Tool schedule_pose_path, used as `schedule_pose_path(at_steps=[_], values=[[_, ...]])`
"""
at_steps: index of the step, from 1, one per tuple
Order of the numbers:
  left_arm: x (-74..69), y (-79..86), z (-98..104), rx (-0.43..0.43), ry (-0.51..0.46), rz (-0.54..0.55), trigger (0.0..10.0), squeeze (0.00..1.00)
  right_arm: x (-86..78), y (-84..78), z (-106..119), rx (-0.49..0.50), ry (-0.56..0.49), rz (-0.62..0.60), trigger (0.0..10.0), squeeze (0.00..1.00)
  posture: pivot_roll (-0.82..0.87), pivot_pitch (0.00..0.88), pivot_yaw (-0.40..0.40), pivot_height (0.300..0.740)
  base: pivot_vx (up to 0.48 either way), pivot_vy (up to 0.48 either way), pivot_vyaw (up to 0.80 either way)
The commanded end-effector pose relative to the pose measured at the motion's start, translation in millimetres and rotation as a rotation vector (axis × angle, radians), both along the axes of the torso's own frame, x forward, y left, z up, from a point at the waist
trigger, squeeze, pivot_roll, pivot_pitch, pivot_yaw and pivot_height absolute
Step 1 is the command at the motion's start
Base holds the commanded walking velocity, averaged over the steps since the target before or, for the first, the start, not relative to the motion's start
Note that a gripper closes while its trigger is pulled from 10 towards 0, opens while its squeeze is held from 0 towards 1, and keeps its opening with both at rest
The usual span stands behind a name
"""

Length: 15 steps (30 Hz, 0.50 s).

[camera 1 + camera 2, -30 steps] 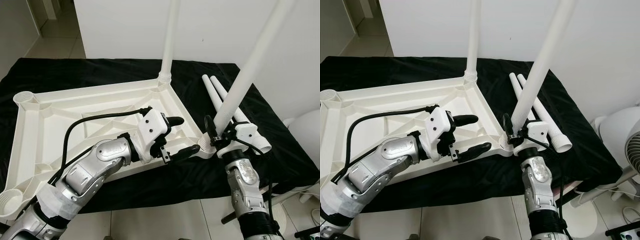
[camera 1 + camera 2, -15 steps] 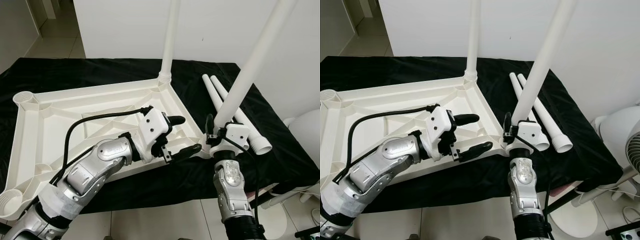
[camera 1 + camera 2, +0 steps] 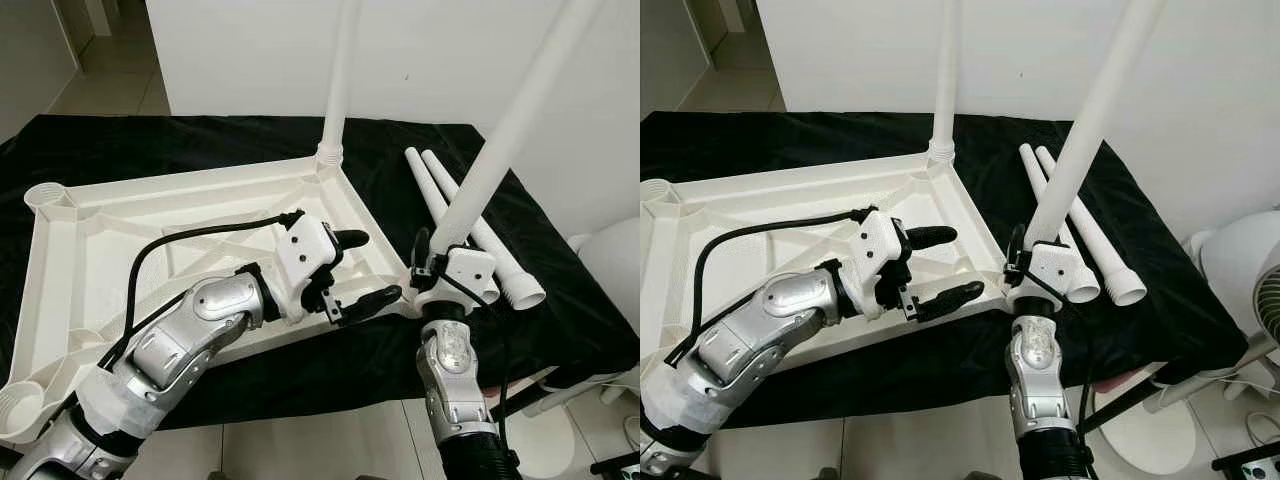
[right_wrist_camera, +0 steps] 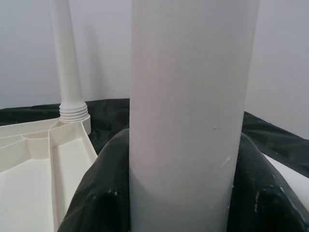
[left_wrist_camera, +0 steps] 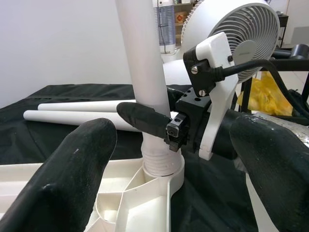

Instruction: Building children table

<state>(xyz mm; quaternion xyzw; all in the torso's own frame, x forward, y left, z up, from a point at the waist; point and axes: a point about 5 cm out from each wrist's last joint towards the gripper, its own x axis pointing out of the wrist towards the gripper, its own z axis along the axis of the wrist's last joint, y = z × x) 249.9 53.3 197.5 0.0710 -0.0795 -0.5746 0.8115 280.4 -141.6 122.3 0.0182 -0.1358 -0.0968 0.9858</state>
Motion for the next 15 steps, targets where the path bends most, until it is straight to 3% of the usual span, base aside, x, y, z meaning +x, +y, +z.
schedule_pose_path(at_steps=[1, 2, 3, 7, 8, 15], values=[[-4.9, -2.7, 1, 0.026, -0.006, -0.112, 10.0, 0.00, -7.4, 2.3, -28, 0.015, 0.143, -0.026, 10.0, 0.00, 0.04, 0.010, -0.047, 0.740, 0.000, 0.000, 0.00], [-4.9, -2.7, 1, 0.026, -0.006, -0.112, 10.0, 0.00, -7.4, 2.3, -28, 0.015, 0.143, -0.026, 10.0, 0.00, 0.04, 0.010, -0.047, 0.740, 0.000, 0.000, 0.00], [-4.4, -3.5, 1, 0.024, -0.008, -0.114, 10.0, 0.00, -8.2, 2.3, -27, 0.010, 0.135, -0.022, 10.0, 0.52, 0.04, 0.009, -0.046, 0.740, 0.000, 0.000, 0.00], [-4.0, -4.1, 1, 0.023, -0.010, -0.114, 10.0, 0.00, -9.1, 2.1, -27, 0.013, 0.125, -0.017, 10.0, 0.52, 0.04, 0.009, -0.047, 0.740, 0.000, 0.000, 0.00], [-3.5, -4.3, 1, 0.022, -0.011, -0.114, 10.0, 0.00, -9.6, -1.5, -21, 0.023, 0.080, 0.003, 10.0, 1.00, 0.04, 0.008, -0.046, 0.740, 0.000, 0.000, 0.00], [-3.4, -4.5, 1, 0.022, -0.011, -0.114, 10.0, 0.00, -6.8, -9.6, -14, 0.021, 0.042, 0.031, 10.0, 1.00, 0.04, 0.008, -0.044, 0.740, 0.000, 0.000, 0.00]])
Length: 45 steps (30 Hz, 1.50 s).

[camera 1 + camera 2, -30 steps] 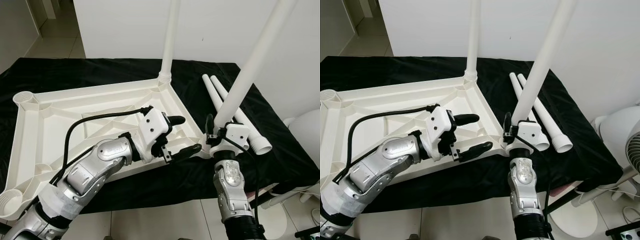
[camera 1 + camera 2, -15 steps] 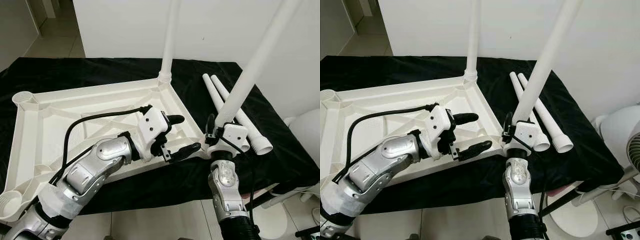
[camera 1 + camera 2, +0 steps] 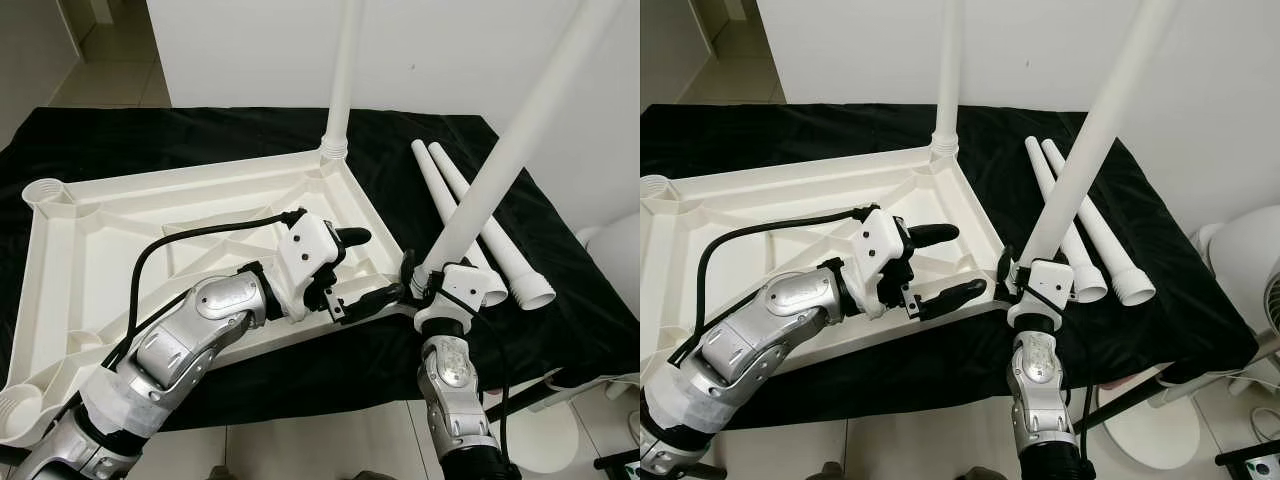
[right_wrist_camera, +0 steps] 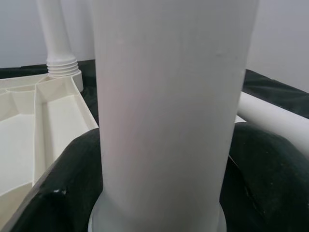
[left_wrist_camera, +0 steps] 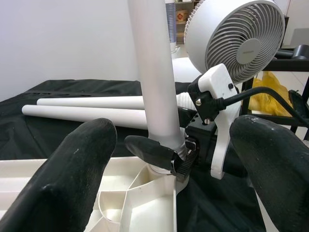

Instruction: Building children table

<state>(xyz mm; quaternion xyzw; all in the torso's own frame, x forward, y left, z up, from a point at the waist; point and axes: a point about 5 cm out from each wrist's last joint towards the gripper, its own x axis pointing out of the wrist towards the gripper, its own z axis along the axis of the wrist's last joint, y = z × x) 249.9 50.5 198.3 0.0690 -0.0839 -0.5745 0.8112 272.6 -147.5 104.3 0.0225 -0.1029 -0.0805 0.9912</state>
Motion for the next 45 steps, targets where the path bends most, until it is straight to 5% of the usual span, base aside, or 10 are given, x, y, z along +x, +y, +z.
schedule_pose_path(at_steps=[1, 6, 11, 17, 27, 37, 38, 42, 43, 45], values=[[-3.2, -1.8, 1, 0.030, -0.007, -0.113, 10.0, 0.00, 3.6, -7.5, 9, 0.013, -0.038, 0.041, 10.0, 0.00, 0.04, 0.008, -0.045, 0.740, 0.000, 0.000, 0.00], [-3.1, -2.0, 1, 0.031, -0.008, -0.114, 10.0, 0.00, 7.0, -12.7, 17, 0.012, -0.062, 0.111, 10.0, 0.00, 0.04, 0.007, -0.043, 0.740, 0.000, 0.000, 0.00], [-3.0, -2.8, 1, 0.029, -0.011, -0.117, 10.0, 0.00, 12.7, -22.8, 32, -0.042, -0.089, 0.306, 10.0, 0.00, 0.04, 0.002, -0.044, 0.740, 0.000, 0.000, 0.00], [-2.6, -3.2, 2, 0.028, -0.014, -0.117, 10.0, 0.00, 13.7, -25.3, 35, -0.056, -0.080, 0.358, 10.0, 0.00, 0.04, 0.000, -0.049, 0.740, 0.000, 0.000, 0.00], [-1.8, -4.9, 3, 0.024, -0.023, -0.120, 10.0, 0.00, 19.1, -45.8, 39, -0.098, 0.035, 0.659, 10.0, 0.00, 0.04, 0.000, -0.045, 0.740, 0.000, 0.000, 0.00], [-0.7, -4.9, 4, 0.024, -0.030, -0.121, 10.0, 0.00, 25.7, -53.4, 41, -0.132, 0.094, 0.784, 10.0, 0.00, 0.04, 0.000, -0.046, 0.740, 0.000, 0.000, 0.00], [-0.7, -4.9, 4, 0.024, -0.031, -0.121, 10.0, 0.00, 26.1, -53.5, 39, -0.140, 0.113, 0.804, 3.7, 0.00, 0.04, 0.000, -0.047, 0.740, 0.000, 0.000, 0.00], [-0.8, -4.9, 4, 0.023, -0.031, -0.120, 10.0, 0.00, 26.4, -53.6, 37, -0.145, 0.127, 0.818, 3.7, 0.00, 0.04, 0.000, -0.047, 0.740, 0.000, 0.000, 0.00], [-0.6, -4.8, 5, 0.023, -0.032, -0.119, 10.0, 0.00, 26.6, -54.6, 36, -0.146, 0.142, 0.831, 0.0, 0.00, 0.04, 0.000, -0.050, 0.740, 0.000, 0.000, 0.00], [-0.5, -4.7, 5, 0.023, -0.033, -0.118, 10.0, 0.00, 26.7, -55.3, 36, -0.145, 0.150, 0.840, 0.0, 0.00, 0.04, 0.000, -0.050, 0.740, 0.000, 0.000, 0.00]])
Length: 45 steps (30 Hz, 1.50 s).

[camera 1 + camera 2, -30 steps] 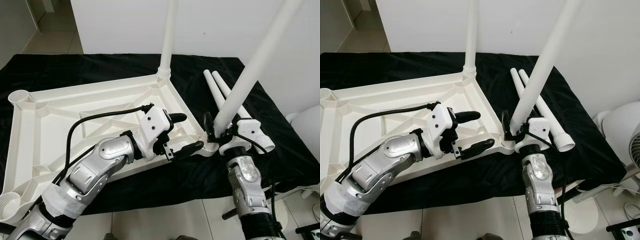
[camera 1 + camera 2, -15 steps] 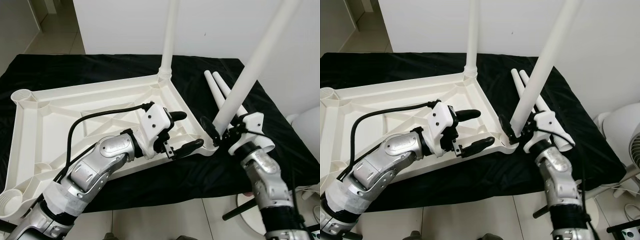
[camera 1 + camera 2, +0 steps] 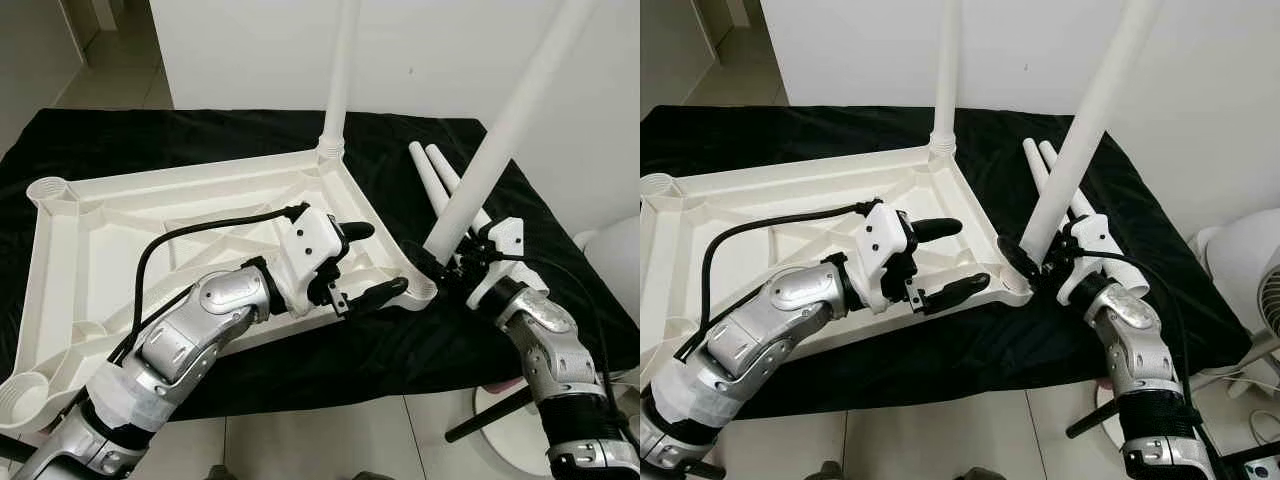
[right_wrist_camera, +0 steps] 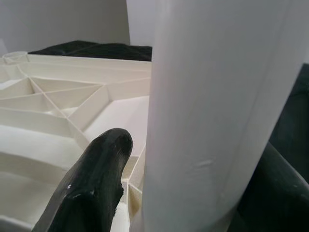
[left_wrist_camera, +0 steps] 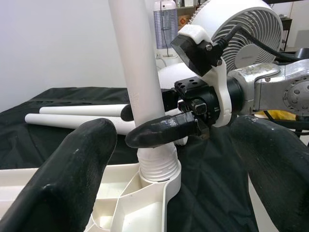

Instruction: Building children table

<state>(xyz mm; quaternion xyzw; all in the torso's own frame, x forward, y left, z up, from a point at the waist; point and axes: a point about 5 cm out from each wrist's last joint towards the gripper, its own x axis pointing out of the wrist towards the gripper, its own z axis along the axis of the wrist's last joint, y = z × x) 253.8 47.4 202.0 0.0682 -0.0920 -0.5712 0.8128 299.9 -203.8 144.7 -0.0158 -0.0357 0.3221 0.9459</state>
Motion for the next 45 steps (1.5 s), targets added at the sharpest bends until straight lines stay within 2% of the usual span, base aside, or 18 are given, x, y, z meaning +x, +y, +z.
schedule_pose_path(at_steps=[1, 7, 8, 9, 16, 24, 37, 40, 41, 43, 44, 45], values=[[-4.4, -1.6, 1, 0.035, -0.021, -0.124, 10.0, 0.00, -0.5, 1.0, -5, -0.008, 0.036, 0.028, 0.0, 0.00, 0.04, 0.000, -0.050, 0.740, 0.000, 0.000, 0.00], [-4.2, -1.0, 1, 0.035, -0.021, -0.120, 10.0, 0.00, -2.1, 0.4, -8, -0.010, 0.050, 0.035, 0.0, 0.00, 0.05, 0.000, -0.052, 0.740, 0.000, 0.000, 0.00], [-4.3, -0.4, 2, 0.034, -0.020, -0.118, 10.0, 0.00, -5.4, 0.9, -13, -0.016, 0.065, 0.046, 3.6, 0.00, 0.05, 0.000, -0.051, 0.740, 0.000, 0.000, 0.00], [-4.4, 0.2, 2, 0.034, -0.019, -0.115, 10.0, 0.00, -10.0, 2.8, -19, -0.026, 0.076, 0.053, 10.0, 0.00, 0.05, 0.000, -0.051, 0.740, 0.000, 0.000, 0.00], [-4.6, 1.2, 2, 0.036, -0.018, -0.117, 10.0, 0.00, -22.1, 11.2, -33, -0.026, 0.087, 0.048, 10.0, 0.00, 0.04, 0.007, -0.042, 0.740, 0.000, 0.000, 0.00], [-4.8, 1.5, 3, 0.038, -0.020, -0.122, 10.0, 0.00, -23.7, 14.7, -38, 0.026, 0.092, -0.010, 10.0, 0.00, 0.04, 0.011, -0.040, 0.740, 0.000, 0.000, 0.00], [-5.3, 1.2, 3, 0.037, -0.016, -0.125, 10.0, 0.00, -24.6, 17.3, -41, 0.049, 0.103, -0.040, 10.0, 0.00, 0.03, 0.012, -0.038, 0.740, 0.000, 0.000, 0.00], [-7.7, 0.9, 2, 0.040, -0.019, -0.129, 10.0, 0.00, -4.8, 29.9, -44, 0.061, 0.138, -0.257, 10.0, 0.00, 0.05, 0.000, -0.057, 0.740, 0.000, 0.000, 0.00], [-7.7, 0.9, 2, 0.040, -0.019, -0.129, 10.0, 0.00, -4.8, 29.9, -44, 0.061, 0.138, -0.257, 10.0, 0.00, 0.05, 0.000, -0.057, 0.740, 0.000, 0.000, 0.00], [-8.0, 1.1, 2, 0.038, -0.019, -0.124, 10.0, 0.00, -0.3, 43.3, -42, 0.064, 0.133, -0.351, 10.0, 0.00, 0.06, 0.000, -0.061, 0.740, 0.000, 0.000, 0.00], [-8.0, 1.1, 2, 0.038, -0.019, -0.124, 10.0, 0.00, -0.3, 43.3, -42, 0.064, 0.133, -0.351, 10.0, 0.00, 0.06, 0.000, -0.061, 0.740, 0.000, 0.000, 0.00], [-8.3, 0.9, 2, 0.037, -0.019, -0.123, 10.0, 0.00, 2.9, 51.6, -40, 0.077, 0.134, -0.436, 10.0, 0.00, 0.06, 0.000, -0.062, 0.740, 0.000, 0.000, 0.00]])
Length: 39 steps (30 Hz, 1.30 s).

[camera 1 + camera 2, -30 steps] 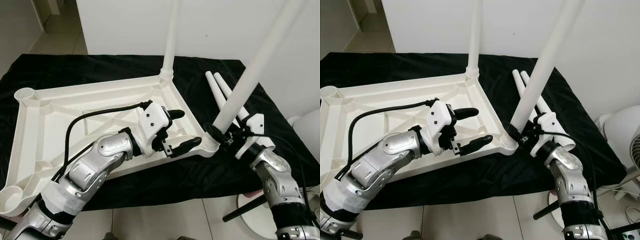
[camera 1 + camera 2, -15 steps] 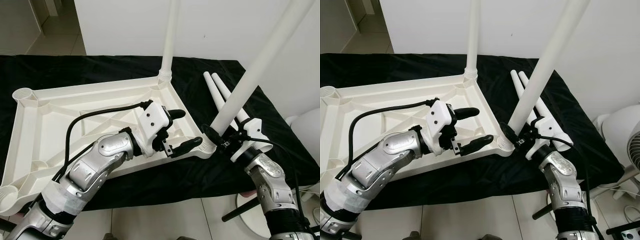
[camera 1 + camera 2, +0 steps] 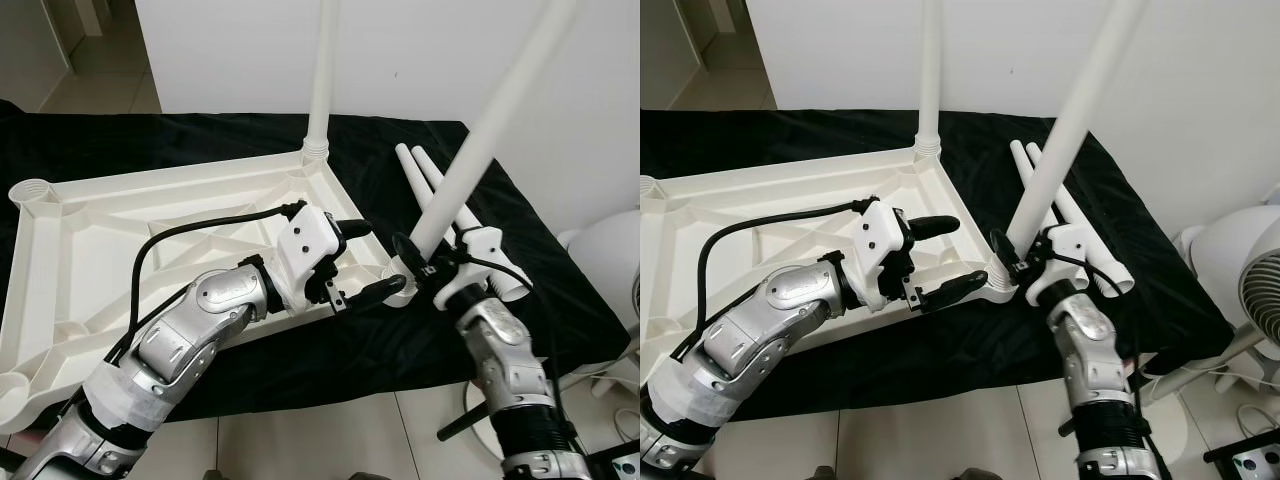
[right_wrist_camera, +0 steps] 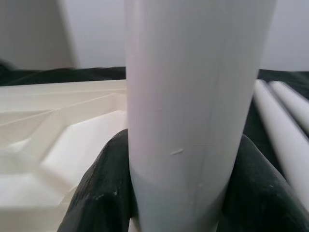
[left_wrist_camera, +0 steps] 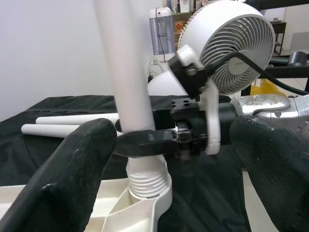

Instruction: Building children table

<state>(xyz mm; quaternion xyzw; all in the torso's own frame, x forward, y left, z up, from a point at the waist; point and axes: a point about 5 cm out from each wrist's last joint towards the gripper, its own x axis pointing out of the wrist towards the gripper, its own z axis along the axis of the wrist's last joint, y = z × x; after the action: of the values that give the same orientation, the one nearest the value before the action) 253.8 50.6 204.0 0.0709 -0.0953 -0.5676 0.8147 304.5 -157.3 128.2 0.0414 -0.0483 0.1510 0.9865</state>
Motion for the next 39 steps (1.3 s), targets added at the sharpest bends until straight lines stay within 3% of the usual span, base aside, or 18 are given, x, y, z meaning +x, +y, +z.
schedule_pose_path(at_steps=[1, 4, 6, 11, 14, 15, 23, 28, 32, 39], values=[[-8.3, -2.3, 0, 0.037, -0.011, -0.130, 10.0, 0.00, -1.7, 5.2, -24, -0.030, 0.135, -0.080, 10.0, 0.00, 0.06, 0.000, -0.062, 0.740, 0.000, 0.000, 0.00], [-8.5, -2.3, 0, 0.037, -0.010, -0.131, 10.0, 0.00, -0.4, 10.3, -23, -0.021, 0.133, -0.129, 10.0, 0.00, 0.06, 0.000, -0.062, 0.740, 0.000, 0.000, 0.00], [-8.6, -2.1, 0, 0.038, -0.011, -0.132, 10.0, 0.00, 0.7, 16.5, -23, -0.012, 0.140, -0.231, 10.0, 0.00, 0.06, 0.000, -0.064, 0.740, 0.000, 0.000, 0.00], [-8.9, -1.9, 0, 0.040, -0.012, -0.133, 10.0, 0.00, 0.4, 20.3, -23, -0.007, 0.141, -0.290, 10.0, 0.00, 0.06, 0.000, -0.064, 0.740, 0.000, 0.000, 0.00], [-8.9, -1.8, -1, 0.041, -0.012, -0.133, 10.0, 0.00, -2.3, 27.6, -23, 0.000, 0.130, -0.347, 10.0, 0.00, 0.07, 0.000, -0.065, 0.740, 0.000, 0.000, 0.00], [-8.8, -1.5, 0, 0.042, -0.014, -0.133, 10.0, 0.00, -6.3, 36.9, -25, 0.031, 0.138, -0.396, 10.0, 0.00, 0.07, 0.000, -0.065, 0.740, 0.000, 0.000, 0.00], [-8.5, -1.8, -1, 0.043, -0.012, -0.133, 10.0, 0.00, -7.7, 42.0, -23, 0.032, 0.131, -0.413, 10.0, 0.00, 0.06, 0.000, -0.065, 0.740, 0.000, 0.000, 0.00], [-7.8, -2.6, -1, 0.040, -0.015, -0.132, 10.0, 0.00, -8.3, 35.1, -16, -0.032, 0.068, -0.447, 10.0, 0.00, 0.06, 0.000, -0.070, 0.740, 0.000, 0.000, 0.00], [-8.3, -2.4, -1, 0.038, -0.014, -0.131, 10.0, 0.00, -13.4, 39.2, -17, -0.132, 0.005, -0.409, 10.0, 0.00, 0.06, 0.000, -0.073, 0.740, 0.000, 0.000, 0.00], [-8.3, -2.0, 0, 0.037, -0.015, -0.126, 10.0, 0.00, -25.0, 33.6, -33, -0.116, 0.017, -0.378, 10.0, 0.00, 0.06, 0.000, -0.072, 0.740, 0.000, 0.000, 0.00]])
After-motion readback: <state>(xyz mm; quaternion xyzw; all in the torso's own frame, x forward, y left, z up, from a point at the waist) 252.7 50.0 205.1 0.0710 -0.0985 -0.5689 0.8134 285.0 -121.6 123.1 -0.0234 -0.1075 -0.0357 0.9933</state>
